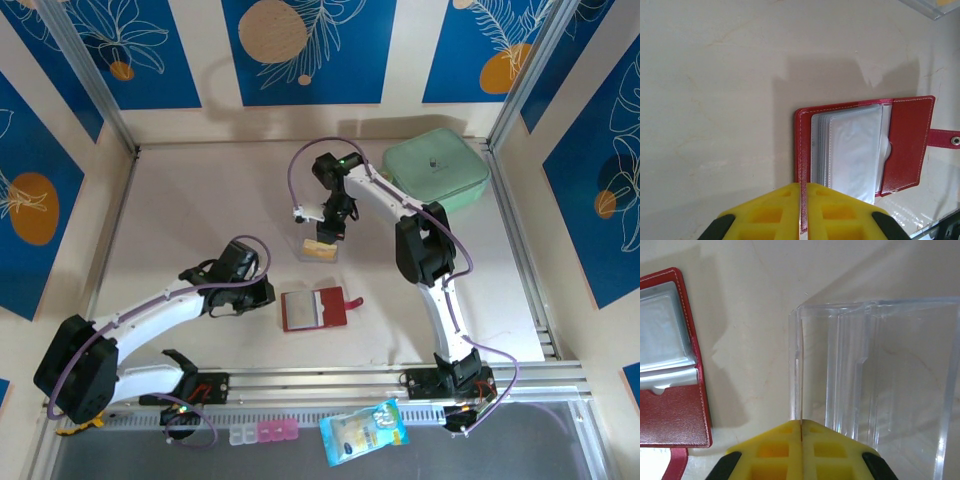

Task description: Take the credit cards out of the card holder

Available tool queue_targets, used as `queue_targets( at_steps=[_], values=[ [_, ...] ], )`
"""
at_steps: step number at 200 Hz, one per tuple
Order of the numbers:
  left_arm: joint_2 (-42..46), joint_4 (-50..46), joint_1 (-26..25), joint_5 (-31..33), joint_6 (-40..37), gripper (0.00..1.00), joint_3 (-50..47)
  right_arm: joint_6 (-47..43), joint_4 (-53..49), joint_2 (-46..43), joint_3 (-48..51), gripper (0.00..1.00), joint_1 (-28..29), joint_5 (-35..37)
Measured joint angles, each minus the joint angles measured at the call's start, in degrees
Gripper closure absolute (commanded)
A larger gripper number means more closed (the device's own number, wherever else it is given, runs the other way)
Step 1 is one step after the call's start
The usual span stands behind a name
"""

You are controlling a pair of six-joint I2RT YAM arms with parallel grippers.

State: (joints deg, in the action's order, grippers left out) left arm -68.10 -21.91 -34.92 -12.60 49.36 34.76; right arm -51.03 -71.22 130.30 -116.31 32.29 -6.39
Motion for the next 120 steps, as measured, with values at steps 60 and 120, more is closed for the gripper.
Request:
queue_targets(
  at_steps=[60, 120],
  values=[
    [0.0, 0.0, 0.2, -0.5, 0.0, 0.88, 0.0, -1.0, -0.2, 0.2, 0.7, 1.00, 1.8, 0.0],
    [-0.2, 0.0, 0.2, -0.9, 0.0, 0.88, 0.0, -1.5, -0.9, 0.8, 0.7, 0.93, 3.6, -0.4]
  ],
)
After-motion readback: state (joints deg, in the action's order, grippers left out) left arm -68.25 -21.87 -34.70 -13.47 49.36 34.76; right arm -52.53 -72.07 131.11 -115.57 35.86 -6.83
